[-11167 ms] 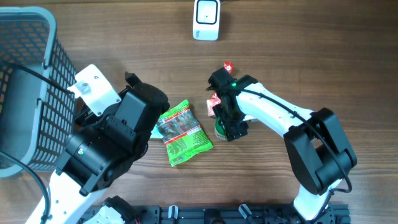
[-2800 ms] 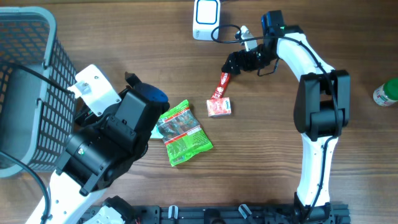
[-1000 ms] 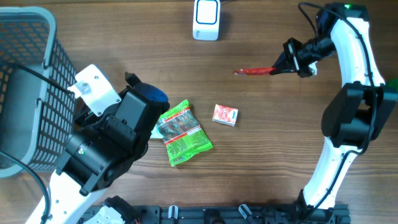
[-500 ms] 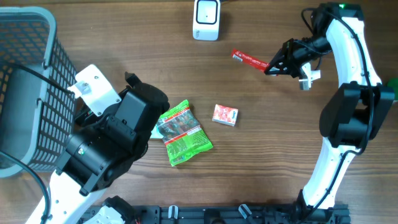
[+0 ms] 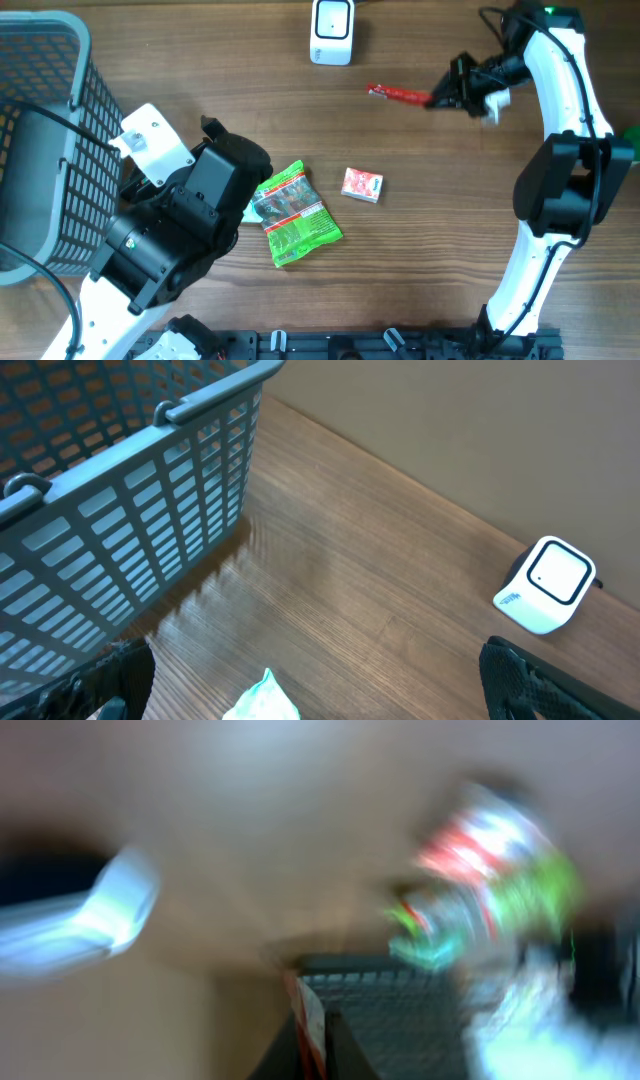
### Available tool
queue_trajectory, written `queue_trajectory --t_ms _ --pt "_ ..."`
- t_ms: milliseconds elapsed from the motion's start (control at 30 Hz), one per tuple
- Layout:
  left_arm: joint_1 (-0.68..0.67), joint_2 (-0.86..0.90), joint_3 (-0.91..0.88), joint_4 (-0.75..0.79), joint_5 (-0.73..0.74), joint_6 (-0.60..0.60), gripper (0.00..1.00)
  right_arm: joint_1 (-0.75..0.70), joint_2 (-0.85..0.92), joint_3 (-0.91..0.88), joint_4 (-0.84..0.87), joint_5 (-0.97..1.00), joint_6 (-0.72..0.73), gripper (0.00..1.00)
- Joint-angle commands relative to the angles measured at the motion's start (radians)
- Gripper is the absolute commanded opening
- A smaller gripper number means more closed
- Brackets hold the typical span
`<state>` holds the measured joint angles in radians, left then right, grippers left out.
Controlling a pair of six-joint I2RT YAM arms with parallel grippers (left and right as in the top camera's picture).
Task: Scan the item barcode
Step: 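Lift the stick pack and carry it toward the scanner, then hold the stick pack barcode in front of the scanner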
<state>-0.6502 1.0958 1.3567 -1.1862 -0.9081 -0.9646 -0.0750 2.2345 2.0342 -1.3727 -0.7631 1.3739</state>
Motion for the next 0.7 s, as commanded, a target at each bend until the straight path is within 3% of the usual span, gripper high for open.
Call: queue_trajectory --t_ms 0,267,367,467,667 --pt "-0.006 0.002 -0.003 0.000 -0.024 -0.012 1.00 0.041 -0.005 0.003 0.187 -0.046 -0.610 0.04" --pt "-0.006 0.002 -0.003 0.000 -0.023 -0.012 1.00 0.213 -0.005 0.003 0.756 0.064 -0.637 0.04" --pt "-0.006 0.002 -0.003 0.000 -0.024 -0.012 1.00 0.266 -0.005 0.003 0.960 0.262 -0.505 0.04" --pt "-0.006 0.002 -0.003 0.000 -0.023 -0.012 1.00 0.308 0.001 0.003 1.042 0.526 -0.333 0.05" --pt "-0.006 0.002 -0.003 0.000 -0.023 -0.012 1.00 0.338 0.102 0.003 1.234 0.631 -0.206 0.04"
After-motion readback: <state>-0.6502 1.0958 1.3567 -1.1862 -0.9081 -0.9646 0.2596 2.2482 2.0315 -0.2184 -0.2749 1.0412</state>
